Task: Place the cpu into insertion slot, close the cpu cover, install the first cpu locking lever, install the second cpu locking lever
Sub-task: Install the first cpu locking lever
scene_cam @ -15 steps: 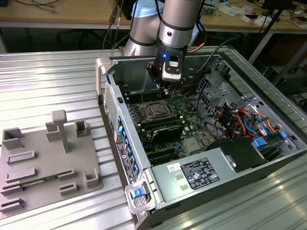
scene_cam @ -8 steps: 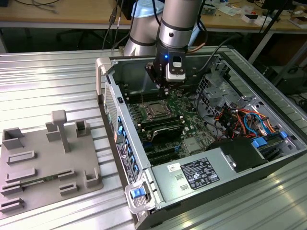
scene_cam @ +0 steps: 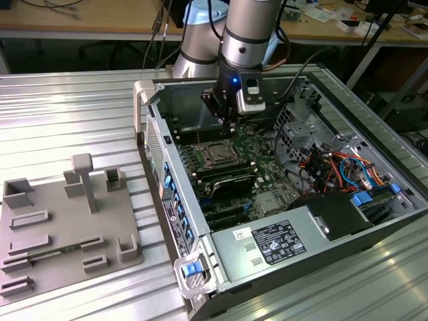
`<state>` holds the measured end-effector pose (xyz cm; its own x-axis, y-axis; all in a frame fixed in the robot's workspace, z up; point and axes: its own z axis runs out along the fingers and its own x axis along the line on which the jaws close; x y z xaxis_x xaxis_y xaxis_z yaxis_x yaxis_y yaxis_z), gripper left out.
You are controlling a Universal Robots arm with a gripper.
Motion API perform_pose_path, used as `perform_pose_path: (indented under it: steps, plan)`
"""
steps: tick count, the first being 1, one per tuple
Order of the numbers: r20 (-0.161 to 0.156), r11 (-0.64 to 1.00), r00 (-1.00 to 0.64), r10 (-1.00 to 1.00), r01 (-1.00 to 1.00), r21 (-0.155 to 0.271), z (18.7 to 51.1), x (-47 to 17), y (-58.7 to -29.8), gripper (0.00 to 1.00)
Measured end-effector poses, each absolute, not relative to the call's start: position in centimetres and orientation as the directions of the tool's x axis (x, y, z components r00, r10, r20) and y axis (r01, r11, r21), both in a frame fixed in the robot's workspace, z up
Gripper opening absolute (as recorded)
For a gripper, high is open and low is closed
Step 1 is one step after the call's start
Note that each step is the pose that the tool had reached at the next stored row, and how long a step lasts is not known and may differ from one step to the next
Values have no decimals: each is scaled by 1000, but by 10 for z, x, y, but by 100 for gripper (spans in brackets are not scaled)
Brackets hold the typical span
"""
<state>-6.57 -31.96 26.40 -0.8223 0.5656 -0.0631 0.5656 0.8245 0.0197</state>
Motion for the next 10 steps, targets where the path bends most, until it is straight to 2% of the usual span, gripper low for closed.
perform_pose_path:
  steps: [10]
  plan:
    - [-63,943,-941,334,333,20,264,-66,-320,11]
